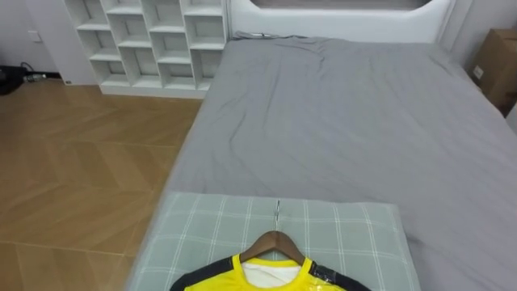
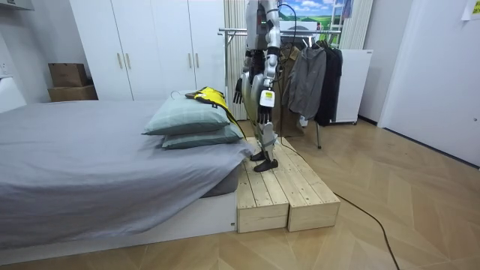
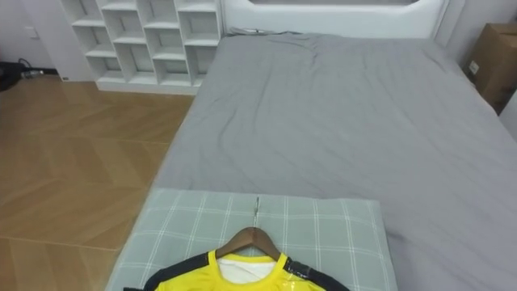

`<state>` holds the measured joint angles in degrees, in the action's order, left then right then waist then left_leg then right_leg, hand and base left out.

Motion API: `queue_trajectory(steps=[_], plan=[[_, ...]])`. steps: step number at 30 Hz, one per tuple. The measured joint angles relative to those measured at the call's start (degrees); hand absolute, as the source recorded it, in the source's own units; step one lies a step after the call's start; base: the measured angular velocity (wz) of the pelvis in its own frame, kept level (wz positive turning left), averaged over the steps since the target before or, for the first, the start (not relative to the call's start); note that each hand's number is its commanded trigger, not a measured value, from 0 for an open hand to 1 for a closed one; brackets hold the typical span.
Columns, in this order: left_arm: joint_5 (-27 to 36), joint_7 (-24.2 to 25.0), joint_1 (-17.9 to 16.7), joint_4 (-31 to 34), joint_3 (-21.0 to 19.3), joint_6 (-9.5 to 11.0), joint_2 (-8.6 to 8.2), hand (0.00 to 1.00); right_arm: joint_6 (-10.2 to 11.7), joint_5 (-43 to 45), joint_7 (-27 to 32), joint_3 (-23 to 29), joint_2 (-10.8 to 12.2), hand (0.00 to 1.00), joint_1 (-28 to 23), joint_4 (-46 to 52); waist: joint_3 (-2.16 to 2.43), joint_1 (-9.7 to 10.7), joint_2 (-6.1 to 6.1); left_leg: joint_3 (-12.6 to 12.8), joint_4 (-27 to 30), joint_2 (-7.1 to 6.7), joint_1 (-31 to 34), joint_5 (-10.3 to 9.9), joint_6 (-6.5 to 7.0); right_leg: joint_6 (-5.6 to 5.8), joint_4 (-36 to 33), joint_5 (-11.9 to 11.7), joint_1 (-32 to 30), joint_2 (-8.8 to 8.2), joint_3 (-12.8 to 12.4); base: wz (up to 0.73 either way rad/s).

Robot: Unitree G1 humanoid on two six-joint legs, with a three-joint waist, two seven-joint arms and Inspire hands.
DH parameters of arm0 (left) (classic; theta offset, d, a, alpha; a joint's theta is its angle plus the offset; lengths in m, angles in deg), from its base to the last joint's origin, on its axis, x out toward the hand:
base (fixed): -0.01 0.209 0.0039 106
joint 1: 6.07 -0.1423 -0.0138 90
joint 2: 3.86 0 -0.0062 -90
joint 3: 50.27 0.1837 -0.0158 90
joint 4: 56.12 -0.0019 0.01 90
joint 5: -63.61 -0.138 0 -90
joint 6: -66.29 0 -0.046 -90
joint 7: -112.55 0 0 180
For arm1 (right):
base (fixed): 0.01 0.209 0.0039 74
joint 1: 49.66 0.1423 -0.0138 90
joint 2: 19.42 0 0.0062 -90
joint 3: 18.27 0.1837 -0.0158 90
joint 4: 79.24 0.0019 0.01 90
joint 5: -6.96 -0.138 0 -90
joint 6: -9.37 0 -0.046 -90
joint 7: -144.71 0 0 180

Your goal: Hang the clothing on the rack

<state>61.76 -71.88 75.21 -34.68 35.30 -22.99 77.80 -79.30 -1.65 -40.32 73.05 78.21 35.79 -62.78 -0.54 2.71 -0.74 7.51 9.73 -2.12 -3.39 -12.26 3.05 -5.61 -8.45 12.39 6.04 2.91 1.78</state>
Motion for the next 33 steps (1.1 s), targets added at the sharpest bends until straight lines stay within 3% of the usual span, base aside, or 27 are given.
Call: queue_trajectory(steps=[6, 12, 21, 25, 26, 29, 33], plan=[[-1.22, -1.56, -0.96, 2.42, -0.51, -0.4, -0.05, 0.0, -0.06, 0.11, -0.23, 0.08, -0.03, 0.0, -0.8, 0.15, 0.22, 0.12, -0.19, -1.29, 0.49, -0.53, 0.61, -0.01, 0.11, 0.03, 0.57, 0.01, 0.07, -0.31, 0.58, 0.07], [-2.4, -6.84, -1.04, 3.45, -2.52, -0.2, -0.09, 0.0, -0.04, -0.62, -0.15, -0.1, 0.04, 0.0, -1.22, 0.11, 0.31, -0.35, -0.44, -1.5, 1.04, -0.6, 0.29, 0.0, 0.13, 0.03, 0.69, 0.01, 0.65, -0.41, 0.88, 0.02], [-7.58, -18.51, -0.93, 7.22, -7.74, 2.01, 0.03, 0.0, 0.01, 0.1, 0.86, -0.09, -0.22, 0.0, -1.24, -0.22, 0.43, -1.48, -0.43, -2.13, 1.12, -0.61, -0.15, 0.0, 0.11, -0.01, 0.77, 0.05, 1.39, -0.38, 1.66, 0.04], [-7.9, -24.22, -1.36, 9.65, -7.81, 2.28, 0.06, 0.0, -0.02, 0.11, 1.5, -0.07, -0.22, 0.0, -1.38, -0.22, 0.48, -1.43, -0.66, -2.4, 1.13, -0.68, -0.31, 0.0, 0.11, -0.01, 0.8, 0.04, 1.66, -0.4, 1.82, 0.02], [-8.09, -25.59, -1.69, 10.71, -7.79, 2.53, 0.09, 0.0, -0.06, 0.13, 1.85, -0.08, -0.19, 0.0, -1.36, -0.21, 0.29, -1.3, -0.44, -2.82, 1.18, -0.75, -0.28, 0.0, 0.11, -0.01, 0.82, 0.05, 1.82, -0.42, 2.26, 0.11], [-9.23, -29.26, -1.95, 11.78, -7.58, 4.19, 0.12, 0.0, -0.07, 0.18, 2.43, -0.09, -0.21, 0.0, -1.15, -0.12, 0.28, -1.17, -0.62, -3.04, 1.28, -0.8, -0.19, 0.0, 0.11, 0.0, 0.96, 0.05, 1.94, -0.49, 2.92, 0.09], [-11.51, -32.91, -1.94, 11.77, -7.17, 4.68, 0.12, 0.0, 0.0, 0.18, 2.48, -0.09, -0.2, 0.0, -1.11, -0.08, 0.29, -1.08, -0.53, -3.38, 1.7, -0.85, -0.06, 0.0, 0.11, 0.0, 0.94, 0.05, 2.12, -0.53, 3.07, 0.06]])
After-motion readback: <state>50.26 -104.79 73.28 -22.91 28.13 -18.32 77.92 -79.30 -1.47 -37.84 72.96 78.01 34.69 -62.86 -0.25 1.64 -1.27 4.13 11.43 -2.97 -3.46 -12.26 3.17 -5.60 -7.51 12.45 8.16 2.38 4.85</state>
